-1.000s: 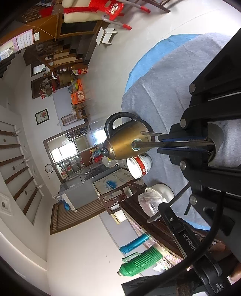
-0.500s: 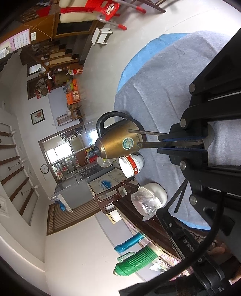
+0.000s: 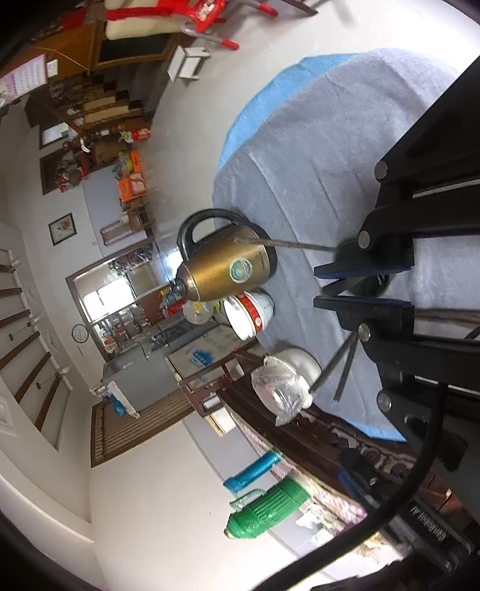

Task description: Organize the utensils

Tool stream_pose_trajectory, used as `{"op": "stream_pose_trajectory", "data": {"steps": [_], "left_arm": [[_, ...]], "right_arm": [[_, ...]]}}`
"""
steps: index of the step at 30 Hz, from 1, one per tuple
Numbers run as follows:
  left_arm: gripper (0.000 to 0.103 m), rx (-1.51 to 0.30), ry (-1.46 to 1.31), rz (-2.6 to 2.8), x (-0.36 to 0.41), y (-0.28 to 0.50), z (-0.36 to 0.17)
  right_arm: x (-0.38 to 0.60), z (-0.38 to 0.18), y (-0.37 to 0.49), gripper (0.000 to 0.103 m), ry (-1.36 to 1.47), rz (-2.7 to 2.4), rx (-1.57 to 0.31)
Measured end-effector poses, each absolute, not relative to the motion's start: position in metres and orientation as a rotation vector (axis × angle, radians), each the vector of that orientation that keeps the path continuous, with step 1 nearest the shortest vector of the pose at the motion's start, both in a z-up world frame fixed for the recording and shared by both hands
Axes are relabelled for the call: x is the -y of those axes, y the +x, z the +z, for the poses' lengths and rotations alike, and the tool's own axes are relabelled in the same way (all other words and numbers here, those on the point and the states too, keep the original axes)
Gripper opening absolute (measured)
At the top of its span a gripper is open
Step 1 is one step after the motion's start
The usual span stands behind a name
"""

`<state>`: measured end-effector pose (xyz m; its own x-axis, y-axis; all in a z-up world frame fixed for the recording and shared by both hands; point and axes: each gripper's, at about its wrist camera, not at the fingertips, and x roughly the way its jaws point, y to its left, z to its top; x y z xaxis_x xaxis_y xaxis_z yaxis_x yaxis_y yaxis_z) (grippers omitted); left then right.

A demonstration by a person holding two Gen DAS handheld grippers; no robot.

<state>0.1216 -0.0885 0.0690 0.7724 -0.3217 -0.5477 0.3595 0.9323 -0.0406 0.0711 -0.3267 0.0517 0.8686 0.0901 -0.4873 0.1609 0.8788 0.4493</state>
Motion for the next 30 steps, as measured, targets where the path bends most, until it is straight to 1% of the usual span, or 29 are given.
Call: {"op": "stream_pose_trajectory", "data": {"steps": [1,2,4,5,6,13,20,30], "left_arm": [[0.056,-0.587,0.076,-0.355,0.083,0.12,0.066],[0.06,-0.597,0.085,-0.337,0.078,0.12,0.063],[0.064,-0.62,0.102,-0.306,0.067,0.119,0.054],[0.064,-0.637,0.115,-0.289,0.061,0.118,0.048],[0.064,-0.647,0.123,-0.278,0.057,0.118,0.044],[0.064,-0.764,0.13,-0.178,0.026,0.117,0.013],[0.065,-0.768,0.191,-0.141,0.026,0.113,0.003],[0.065,-0.755,0.209,-0.135,0.023,0.115,0.0]], "right_arm": [[0.325,0.054,0.069,0.024,0.498,-0.031,-0.515],[0.323,0.056,0.065,0.028,0.489,-0.027,-0.503],[0.32,0.061,0.058,0.046,0.467,-0.023,-0.475],[0.318,0.063,0.053,0.053,0.454,-0.027,-0.455],[0.316,0.066,0.046,0.058,0.441,-0.033,-0.426],[0.304,0.071,0.011,0.058,0.358,0.007,-0.346],[0.275,0.049,0.004,0.058,0.303,0.065,-0.418],[0.259,0.019,0.013,0.058,0.316,0.077,-0.486]]}}
